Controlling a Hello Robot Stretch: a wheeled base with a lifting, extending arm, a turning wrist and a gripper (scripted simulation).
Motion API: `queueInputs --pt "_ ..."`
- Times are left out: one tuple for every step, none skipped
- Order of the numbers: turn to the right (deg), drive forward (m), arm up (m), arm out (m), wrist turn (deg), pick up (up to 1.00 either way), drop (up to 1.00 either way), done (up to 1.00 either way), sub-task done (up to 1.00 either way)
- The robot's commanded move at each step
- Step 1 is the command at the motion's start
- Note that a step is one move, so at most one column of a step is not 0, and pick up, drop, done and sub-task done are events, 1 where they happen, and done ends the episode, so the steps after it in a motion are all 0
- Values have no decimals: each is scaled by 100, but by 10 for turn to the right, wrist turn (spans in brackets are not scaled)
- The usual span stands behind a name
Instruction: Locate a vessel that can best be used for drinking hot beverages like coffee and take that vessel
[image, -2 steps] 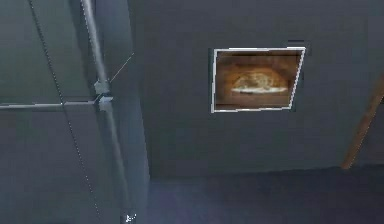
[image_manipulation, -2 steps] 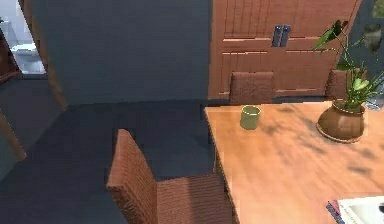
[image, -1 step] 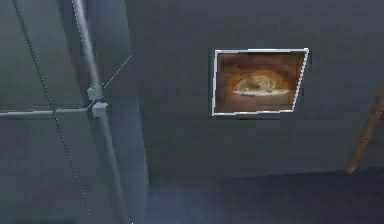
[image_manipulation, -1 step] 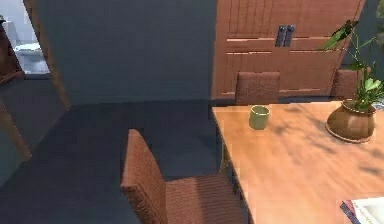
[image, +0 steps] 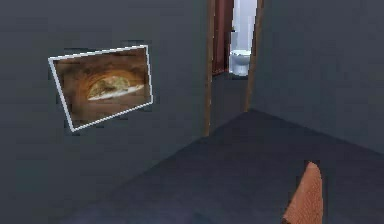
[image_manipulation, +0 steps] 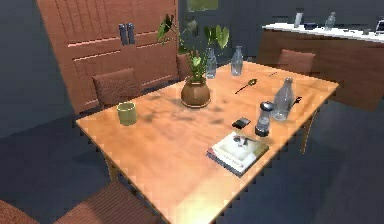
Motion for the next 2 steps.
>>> queueInputs --pt "0 40 0 0 0 0 0 0 0" --pt "210 0 0 0 0 0 0 0 0"
